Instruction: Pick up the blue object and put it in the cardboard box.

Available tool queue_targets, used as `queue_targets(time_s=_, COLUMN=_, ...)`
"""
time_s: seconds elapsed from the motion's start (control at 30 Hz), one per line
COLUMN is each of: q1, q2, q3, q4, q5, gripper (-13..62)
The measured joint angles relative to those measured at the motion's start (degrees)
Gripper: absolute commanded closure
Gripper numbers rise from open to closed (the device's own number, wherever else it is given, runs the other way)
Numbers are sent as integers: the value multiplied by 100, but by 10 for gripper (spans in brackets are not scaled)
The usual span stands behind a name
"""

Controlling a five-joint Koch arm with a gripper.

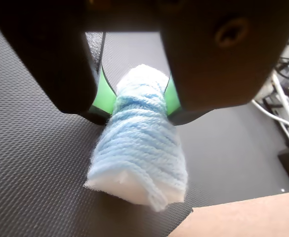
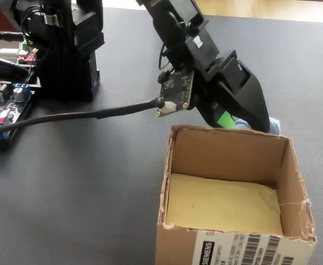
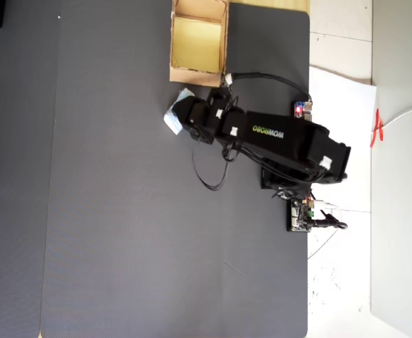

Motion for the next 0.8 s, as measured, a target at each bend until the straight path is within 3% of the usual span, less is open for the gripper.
queue_targets(time_s=0.43, q1=0, q2=1222, q3=817, q4=-1626, q5=237, gripper=543)
queue_targets(time_s=0.8, q1=1327, q2=1318, q3=-88, q4=-2206, q5=-255, gripper=542)
